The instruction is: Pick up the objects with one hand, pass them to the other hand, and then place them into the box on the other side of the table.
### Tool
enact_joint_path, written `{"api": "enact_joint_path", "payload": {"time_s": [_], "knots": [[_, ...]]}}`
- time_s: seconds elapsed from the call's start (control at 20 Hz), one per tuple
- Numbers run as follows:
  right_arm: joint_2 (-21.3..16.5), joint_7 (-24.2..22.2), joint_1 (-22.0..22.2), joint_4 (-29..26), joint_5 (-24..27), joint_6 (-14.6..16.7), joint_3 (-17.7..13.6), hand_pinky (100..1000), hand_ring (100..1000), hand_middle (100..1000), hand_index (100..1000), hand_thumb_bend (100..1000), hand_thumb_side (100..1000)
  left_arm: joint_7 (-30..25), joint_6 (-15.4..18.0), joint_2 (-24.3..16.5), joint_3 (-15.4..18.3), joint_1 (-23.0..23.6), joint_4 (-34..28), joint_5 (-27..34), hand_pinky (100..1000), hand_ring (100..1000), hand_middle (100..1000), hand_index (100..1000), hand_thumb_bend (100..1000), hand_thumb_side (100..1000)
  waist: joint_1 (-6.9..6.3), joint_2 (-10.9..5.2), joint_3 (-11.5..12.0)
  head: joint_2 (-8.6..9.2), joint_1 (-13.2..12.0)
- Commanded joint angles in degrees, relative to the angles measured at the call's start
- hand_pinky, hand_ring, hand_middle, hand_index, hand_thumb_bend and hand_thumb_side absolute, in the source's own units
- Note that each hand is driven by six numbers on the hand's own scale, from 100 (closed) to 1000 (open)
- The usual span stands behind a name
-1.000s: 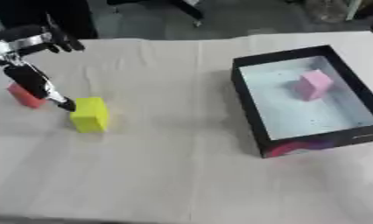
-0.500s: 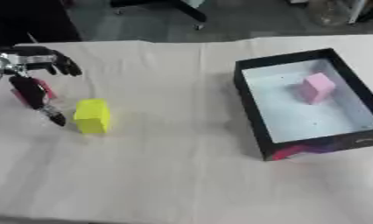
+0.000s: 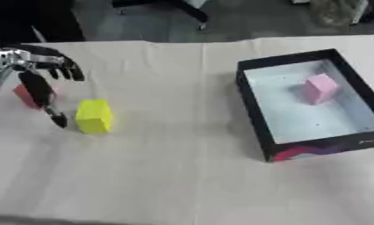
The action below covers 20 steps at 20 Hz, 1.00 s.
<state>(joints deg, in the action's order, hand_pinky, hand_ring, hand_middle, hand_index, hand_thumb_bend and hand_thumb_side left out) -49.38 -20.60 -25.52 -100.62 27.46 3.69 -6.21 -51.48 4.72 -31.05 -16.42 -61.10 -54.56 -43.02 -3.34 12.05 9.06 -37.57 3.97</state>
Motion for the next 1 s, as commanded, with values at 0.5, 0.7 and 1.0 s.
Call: {"api": "enact_joint_path", "payload": {"time_s": [0.5, 0.7, 1.0], "knots": [[-0.3, -0.7, -0.1, -0.3, -1.7, -0.2, -0.5, 990, 1000, 689, 1000, 517, 166, -0.5, 3.9, 1.5, 2.0, -1.4, 5.2, -6.6, 844, 878, 792, 826, 847, 100, 0.33, -0.15, -0.4, 1.25, -1.1], [0.0, -0.7, -0.1, -0.3, -1.9, -0.4, -0.5, 991, 1000, 688, 1000, 516, 164, 0.9, 4.0, 2.7, 2.4, -1.4, 6.2, -8.5, 839, 877, 790, 831, 852, 100, 0.37, 0.05, -0.6, 1.52, -1.5], [0.4, -1.2, -0.3, 0.0, -2.2, -0.5, -0.4, 995, 1000, 690, 1000, 514, 161, 4.9, 4.7, 4.3, 2.5, -1.3, 7.6, -11.7, 832, 871, 790, 825, 820, 100, 0.38, 0.20, -0.8, 1.68, -1.7]]}}
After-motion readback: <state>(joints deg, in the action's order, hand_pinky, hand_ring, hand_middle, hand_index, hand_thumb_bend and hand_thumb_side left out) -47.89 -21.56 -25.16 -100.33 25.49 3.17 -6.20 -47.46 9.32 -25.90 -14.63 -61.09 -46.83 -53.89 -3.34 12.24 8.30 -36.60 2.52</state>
